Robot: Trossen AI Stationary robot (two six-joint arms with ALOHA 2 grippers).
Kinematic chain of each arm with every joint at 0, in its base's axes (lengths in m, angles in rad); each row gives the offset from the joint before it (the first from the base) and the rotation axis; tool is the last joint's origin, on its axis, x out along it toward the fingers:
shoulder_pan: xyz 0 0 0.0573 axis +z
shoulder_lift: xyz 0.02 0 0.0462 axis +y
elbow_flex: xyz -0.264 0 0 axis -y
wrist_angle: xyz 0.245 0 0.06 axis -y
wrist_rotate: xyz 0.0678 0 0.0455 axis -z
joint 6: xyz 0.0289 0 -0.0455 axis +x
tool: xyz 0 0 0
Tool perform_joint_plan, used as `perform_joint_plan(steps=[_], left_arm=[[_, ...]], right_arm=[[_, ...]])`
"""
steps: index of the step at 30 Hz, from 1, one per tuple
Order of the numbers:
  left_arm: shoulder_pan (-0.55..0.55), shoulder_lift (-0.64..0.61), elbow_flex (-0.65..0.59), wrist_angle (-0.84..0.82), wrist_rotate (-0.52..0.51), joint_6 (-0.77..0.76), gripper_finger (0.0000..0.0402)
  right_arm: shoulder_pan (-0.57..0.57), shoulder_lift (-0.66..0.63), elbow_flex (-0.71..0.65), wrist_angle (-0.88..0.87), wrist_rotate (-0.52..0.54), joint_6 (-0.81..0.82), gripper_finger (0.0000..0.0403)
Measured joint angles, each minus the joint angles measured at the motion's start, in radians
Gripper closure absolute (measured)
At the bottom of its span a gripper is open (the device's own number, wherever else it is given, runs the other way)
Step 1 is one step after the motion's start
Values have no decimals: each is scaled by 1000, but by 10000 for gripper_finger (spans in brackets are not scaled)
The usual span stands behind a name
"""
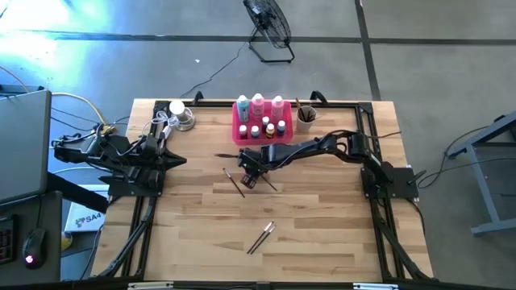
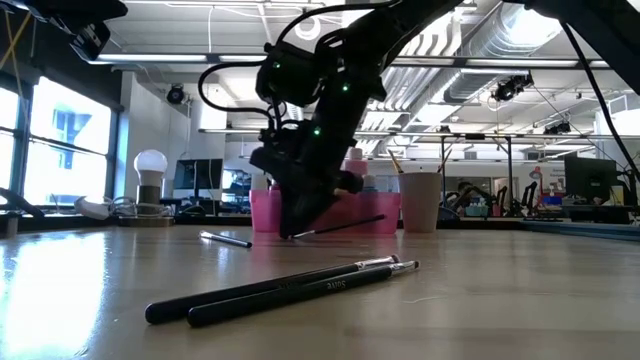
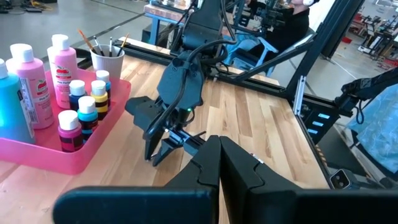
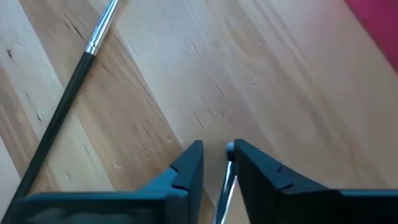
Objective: Pick & Place Paint Supplies
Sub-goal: Put the silver paintbrush into the white cup
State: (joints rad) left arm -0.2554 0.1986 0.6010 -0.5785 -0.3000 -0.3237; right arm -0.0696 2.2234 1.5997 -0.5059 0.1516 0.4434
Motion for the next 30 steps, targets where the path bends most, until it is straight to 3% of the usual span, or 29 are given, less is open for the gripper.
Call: perform_joint_plan(steps=[7, 15, 30], left_arm=[[0, 0, 0, 0, 0, 0, 402], [0, 0, 0, 0, 0, 0, 402], [0, 0, 0, 0, 1, 0, 402]], right_arm=[[0, 1, 0, 0, -6, 6, 394], [-12, -19, -4, -12, -134, 8, 400], [-44, -79, -4, 15, -263, 5, 401]])
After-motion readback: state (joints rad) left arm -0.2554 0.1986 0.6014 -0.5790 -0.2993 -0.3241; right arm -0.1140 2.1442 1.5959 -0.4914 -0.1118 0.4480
